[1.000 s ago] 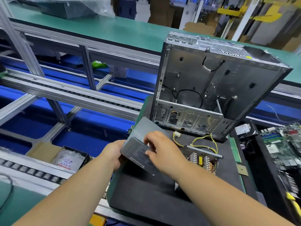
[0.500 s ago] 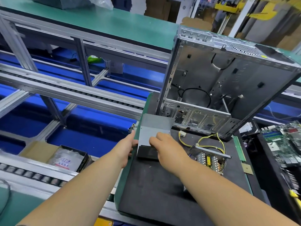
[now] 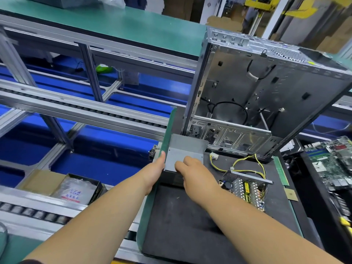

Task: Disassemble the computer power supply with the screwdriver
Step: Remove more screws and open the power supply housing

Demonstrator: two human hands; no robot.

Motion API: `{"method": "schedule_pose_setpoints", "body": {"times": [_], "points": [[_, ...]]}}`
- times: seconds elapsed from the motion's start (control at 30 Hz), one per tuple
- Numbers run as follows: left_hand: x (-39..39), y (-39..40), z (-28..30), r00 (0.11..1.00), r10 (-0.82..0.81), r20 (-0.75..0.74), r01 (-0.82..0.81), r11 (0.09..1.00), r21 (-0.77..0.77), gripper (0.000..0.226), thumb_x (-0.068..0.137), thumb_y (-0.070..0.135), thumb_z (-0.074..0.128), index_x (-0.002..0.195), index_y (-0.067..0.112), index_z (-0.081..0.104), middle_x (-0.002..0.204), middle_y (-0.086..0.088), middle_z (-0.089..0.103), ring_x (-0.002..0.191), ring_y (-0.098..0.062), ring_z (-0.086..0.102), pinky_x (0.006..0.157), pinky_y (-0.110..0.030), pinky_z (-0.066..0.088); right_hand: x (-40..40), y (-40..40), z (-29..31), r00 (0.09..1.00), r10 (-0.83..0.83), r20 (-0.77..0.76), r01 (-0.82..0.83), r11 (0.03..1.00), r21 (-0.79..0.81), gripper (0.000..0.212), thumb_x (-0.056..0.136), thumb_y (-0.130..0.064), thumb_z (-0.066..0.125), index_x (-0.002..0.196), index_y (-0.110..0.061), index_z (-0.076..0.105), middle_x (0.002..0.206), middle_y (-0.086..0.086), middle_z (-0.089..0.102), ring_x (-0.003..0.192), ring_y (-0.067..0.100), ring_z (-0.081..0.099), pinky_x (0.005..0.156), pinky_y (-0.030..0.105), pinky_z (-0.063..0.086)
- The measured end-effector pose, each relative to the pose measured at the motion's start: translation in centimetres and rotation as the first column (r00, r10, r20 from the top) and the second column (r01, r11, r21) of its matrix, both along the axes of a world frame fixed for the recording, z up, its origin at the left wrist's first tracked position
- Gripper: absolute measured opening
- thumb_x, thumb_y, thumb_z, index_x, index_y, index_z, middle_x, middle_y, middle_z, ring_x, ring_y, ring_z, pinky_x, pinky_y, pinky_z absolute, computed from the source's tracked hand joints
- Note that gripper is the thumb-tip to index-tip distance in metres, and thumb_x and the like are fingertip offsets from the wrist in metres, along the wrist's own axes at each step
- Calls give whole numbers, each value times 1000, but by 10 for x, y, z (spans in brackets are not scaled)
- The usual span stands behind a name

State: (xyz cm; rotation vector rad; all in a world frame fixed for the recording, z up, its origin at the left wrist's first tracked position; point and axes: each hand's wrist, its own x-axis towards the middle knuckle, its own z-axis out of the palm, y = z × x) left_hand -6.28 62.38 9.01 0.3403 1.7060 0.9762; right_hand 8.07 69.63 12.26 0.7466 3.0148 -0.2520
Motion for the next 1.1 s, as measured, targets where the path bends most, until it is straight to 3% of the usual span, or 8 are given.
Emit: {"method": "schedule_pose_setpoints", "body": {"times": [0.27,0.37,0.57,0.67,0.77,0.87,0.97,1.1], "points": [[-2,4,6,1000,-6,-20,6,1000,21,80,98,67,18,149,9,39,158,-8,32,147,-27,25,118,-43,17,-2,0,-5,999,9,35,-10,1000,24,36,76,9,51,102,-15,47,92,-1,31,83,23,33,66,43,48],[-1,2,7,1000,-8,-8,8,1000,3,80,96,70,20,149,15,41,156,-1,36,146,-21,27,118,-40,15,-2,2,-4,999,19,41,-21,999,34,37,76,9,51,103,-15,48,93,-1,31,83,23,32,66,43,47],[3,3,18,989,127,-81,-125,991,38,71,96,67,31,148,19,42,150,-6,44,138,-26,39,111,-41,29,3,4,-1,1000,17,17,-18,1000,23,33,84,4,53,112,-14,50,111,4,47,98,27,45,73,40,45],[7,8,30,928,138,-347,-83,982,169,45,98,52,44,132,26,56,138,2,53,121,-19,50,100,-37,40,16,12,10,991,-40,-131,34,998,-45,26,94,-10,58,119,-14,56,116,5,53,108,27,48,86,39,43],[20,16,45,863,165,-478,-4,947,320,22,97,36,53,115,30,64,117,12,60,105,-7,56,77,-19,41,39,29,27,947,-167,-275,154,986,-71,19,93,-11,60,111,-17,63,106,1,59,106,23,50,84,35,42],[44,29,57,831,141,-539,75,930,360,15,96,29,56,103,33,68,103,12,61,91,1,56,69,-18,39,68,46,41,906,-278,-319,254,960,-117,14,90,-13,63,101,-21,64,96,-3,61,98,20,54,83,38,45],[72,42,62,821,118,-559,137,910,392,16,95,25,58,101,33,70,97,8,63,78,5,54,68,-15,41,98,61,44,848,-378,-371,321,924,-207,3,90,-23,64,91,-26,63,81,-10,59,82,14,53,72,35,45],[116,59,59,829,45,-557,217,892,396,19,95,20,59,96,35,69,90,1,63,64,5,51,57,-4,39,144,81,37,803,-465,-373,389,883,-262,9,96,-27,59,89,-33,58,78,-15,54,74,6,50,60,28,37]]}}
